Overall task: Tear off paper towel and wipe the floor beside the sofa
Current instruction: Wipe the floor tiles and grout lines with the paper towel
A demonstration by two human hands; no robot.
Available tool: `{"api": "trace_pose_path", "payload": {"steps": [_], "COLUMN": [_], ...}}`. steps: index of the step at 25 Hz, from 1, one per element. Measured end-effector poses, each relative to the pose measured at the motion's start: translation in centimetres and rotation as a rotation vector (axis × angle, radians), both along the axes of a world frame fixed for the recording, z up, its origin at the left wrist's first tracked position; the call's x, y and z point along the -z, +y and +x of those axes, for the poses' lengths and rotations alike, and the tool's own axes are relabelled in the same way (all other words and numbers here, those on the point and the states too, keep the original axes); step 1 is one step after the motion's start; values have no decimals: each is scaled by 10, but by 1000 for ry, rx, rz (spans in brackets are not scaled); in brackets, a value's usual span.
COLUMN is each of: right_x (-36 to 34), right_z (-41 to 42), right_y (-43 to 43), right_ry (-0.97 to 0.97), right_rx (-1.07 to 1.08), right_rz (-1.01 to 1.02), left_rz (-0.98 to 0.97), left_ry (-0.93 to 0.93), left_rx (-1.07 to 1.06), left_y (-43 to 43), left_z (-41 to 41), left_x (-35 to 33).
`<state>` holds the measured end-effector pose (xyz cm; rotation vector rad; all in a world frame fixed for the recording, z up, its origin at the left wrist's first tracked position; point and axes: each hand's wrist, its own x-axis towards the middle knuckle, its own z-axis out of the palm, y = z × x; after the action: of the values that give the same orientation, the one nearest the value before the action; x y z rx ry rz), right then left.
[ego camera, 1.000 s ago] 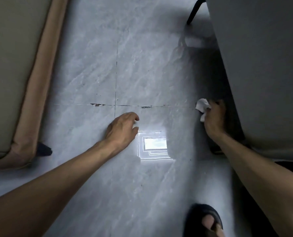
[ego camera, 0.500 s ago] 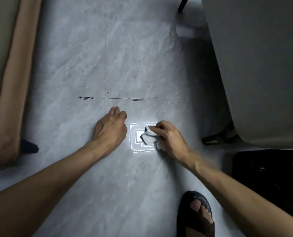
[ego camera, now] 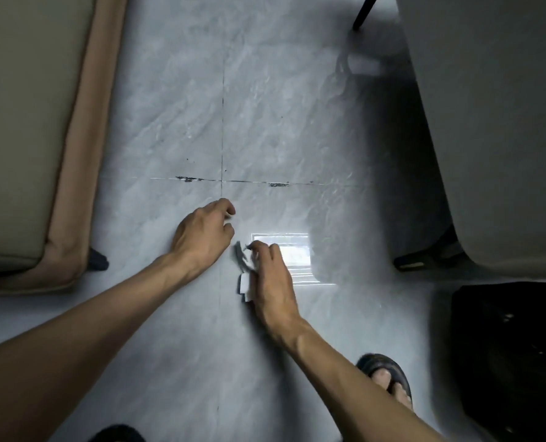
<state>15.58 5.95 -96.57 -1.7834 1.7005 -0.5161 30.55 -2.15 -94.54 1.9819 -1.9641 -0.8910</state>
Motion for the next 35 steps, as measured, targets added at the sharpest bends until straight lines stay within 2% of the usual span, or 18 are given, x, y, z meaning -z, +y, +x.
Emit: {"api": "trace_pose_path", "payload": {"steps": [1, 2, 5, 7, 9, 11, 13, 14, 16, 18, 22, 26, 29, 35], "right_x": [3, 0, -3, -3, 2, 7, 12, 12, 11, 7, -1, 10, 16, 11], "right_z": [1, -10, -75, -100, -74, -25, 14, 21, 5, -43, -109, -67, -32, -49], "right_y": [-4, -13, -28, -11, 10, 12, -16, -41, -99, -150, -170, -177, -186, -189], "right_ry": [7, 12, 157, 219, 120, -27, -47, -16, 95, 230, 302, 200, 155, 170], "right_rx": [-116, -123, 131, 119, -57, -347, -643, -690, -512, -264, -181, 15, 9, 53], "right_rz": [-23, -40, -50, -21, 17, 50, -6, -46, -107, -166, -98, -57, -51, -33], "left_rz": [-5, -10, -21, -27, -46, -76, -87, -80, -62, -67, -3, 63, 63, 75], "left_ry": [1, 2, -6, -15, -33, -68, -94, -105, -131, -135, -207, -247, -280, -196], "left_rx": [-28, -65, -208, -271, -297, -306, -308, -318, -301, -175, 148, 100, 107, 80], "left_y": [1, 0, -2, -2, -1, -2, -4, -7, -11, -12, -16, -27, -30, -34], "left_z": [5, 9, 19, 19, 20, 23, 25, 25, 25, 18, -8, -20, -22, -11], "left_x": [-1, -1, -2, -2, -2, 0, 2, 2, 2, 3, 15, 25, 23, 16]}}
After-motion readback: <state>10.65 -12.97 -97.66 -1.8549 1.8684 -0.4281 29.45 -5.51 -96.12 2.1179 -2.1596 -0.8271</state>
